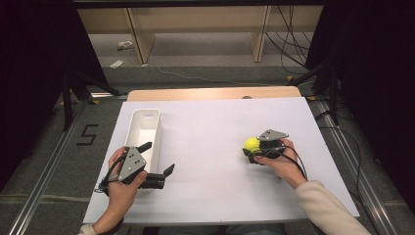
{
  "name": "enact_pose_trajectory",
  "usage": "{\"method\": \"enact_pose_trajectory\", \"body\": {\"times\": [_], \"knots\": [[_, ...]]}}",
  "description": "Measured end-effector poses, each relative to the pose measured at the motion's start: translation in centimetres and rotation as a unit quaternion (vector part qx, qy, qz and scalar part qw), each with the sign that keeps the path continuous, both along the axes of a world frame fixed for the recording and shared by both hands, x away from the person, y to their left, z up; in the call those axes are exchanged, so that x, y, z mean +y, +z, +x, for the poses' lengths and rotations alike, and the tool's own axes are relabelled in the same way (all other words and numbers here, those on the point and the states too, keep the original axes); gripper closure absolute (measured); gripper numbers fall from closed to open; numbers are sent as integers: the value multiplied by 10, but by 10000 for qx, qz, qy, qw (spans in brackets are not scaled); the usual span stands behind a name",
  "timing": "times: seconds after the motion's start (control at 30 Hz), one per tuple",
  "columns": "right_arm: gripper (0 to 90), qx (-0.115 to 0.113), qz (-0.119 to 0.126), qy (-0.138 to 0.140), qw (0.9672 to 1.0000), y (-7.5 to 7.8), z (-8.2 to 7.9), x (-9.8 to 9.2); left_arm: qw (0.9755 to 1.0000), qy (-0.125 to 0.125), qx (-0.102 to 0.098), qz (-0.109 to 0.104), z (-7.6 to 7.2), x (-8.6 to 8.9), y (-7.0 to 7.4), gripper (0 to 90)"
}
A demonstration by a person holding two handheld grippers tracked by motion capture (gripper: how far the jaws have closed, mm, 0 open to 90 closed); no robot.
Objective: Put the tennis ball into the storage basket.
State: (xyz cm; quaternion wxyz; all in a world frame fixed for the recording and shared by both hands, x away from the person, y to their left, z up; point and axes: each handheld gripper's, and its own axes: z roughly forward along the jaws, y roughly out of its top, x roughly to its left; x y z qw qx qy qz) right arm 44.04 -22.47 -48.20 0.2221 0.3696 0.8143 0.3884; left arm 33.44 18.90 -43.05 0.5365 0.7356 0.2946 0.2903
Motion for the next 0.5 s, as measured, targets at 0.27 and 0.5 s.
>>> {"method": "enact_pose_trajectory", "body": {"times": [0.27,0.5], "knots": [[263,-99,37,-18,9999,6,-1,0,10000,-6,-8,-6,0,0,1,0],[263,-172,33,-4,9998,9,-2,0,10000,-7,-21,-15,-1,0,1,0]]}}
